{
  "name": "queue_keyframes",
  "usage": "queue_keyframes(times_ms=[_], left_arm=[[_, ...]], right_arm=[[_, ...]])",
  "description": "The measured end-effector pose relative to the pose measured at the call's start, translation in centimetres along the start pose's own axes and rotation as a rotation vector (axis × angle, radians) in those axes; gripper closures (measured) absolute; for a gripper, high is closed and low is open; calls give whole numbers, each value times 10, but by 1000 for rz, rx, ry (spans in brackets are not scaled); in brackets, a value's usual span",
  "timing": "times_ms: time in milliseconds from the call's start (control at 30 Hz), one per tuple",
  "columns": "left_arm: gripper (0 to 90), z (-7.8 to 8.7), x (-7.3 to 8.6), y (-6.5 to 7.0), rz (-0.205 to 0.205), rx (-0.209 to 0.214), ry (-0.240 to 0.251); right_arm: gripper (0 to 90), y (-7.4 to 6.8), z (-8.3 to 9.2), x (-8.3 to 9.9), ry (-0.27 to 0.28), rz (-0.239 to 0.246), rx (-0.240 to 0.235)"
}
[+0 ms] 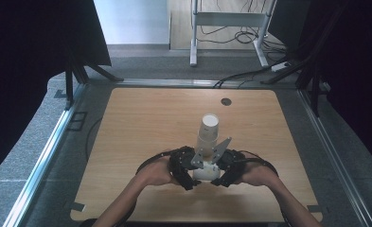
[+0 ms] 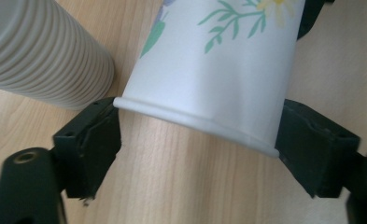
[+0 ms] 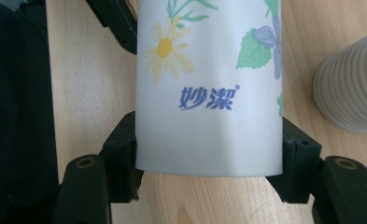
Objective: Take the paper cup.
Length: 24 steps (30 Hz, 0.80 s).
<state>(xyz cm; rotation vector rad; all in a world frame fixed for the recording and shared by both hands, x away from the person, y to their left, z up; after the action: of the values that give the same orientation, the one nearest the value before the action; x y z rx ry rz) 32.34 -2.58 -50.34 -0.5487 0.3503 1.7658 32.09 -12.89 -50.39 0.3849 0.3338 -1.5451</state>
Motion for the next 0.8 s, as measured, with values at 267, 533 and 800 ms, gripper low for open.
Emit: queue_keyframes(times_ms=[267,533,800], left_arm=[[127,14,-7,-3,98,75,126],[126,23,-8,-4,138,105,192],[131,28,-9,-4,153,128,245]], right_arm=[[368,0,10,-2,77,6,19],[368,1,14,0,136,22,64],[368,1,17,2,216,27,97]])
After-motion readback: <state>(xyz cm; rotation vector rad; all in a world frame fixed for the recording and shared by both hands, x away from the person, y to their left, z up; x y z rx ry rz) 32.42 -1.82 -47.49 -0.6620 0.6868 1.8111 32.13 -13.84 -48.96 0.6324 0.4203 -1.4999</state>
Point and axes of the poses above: each handheld gripper's, and its own axes: z roughly backward along the jaws, x roughly out of its underside, y roughly to its right, the point moved 9 cm from there along -z, roughly forward along the jaws, and after that the axes turned 8 degrees about z, right-handed, at the moved point
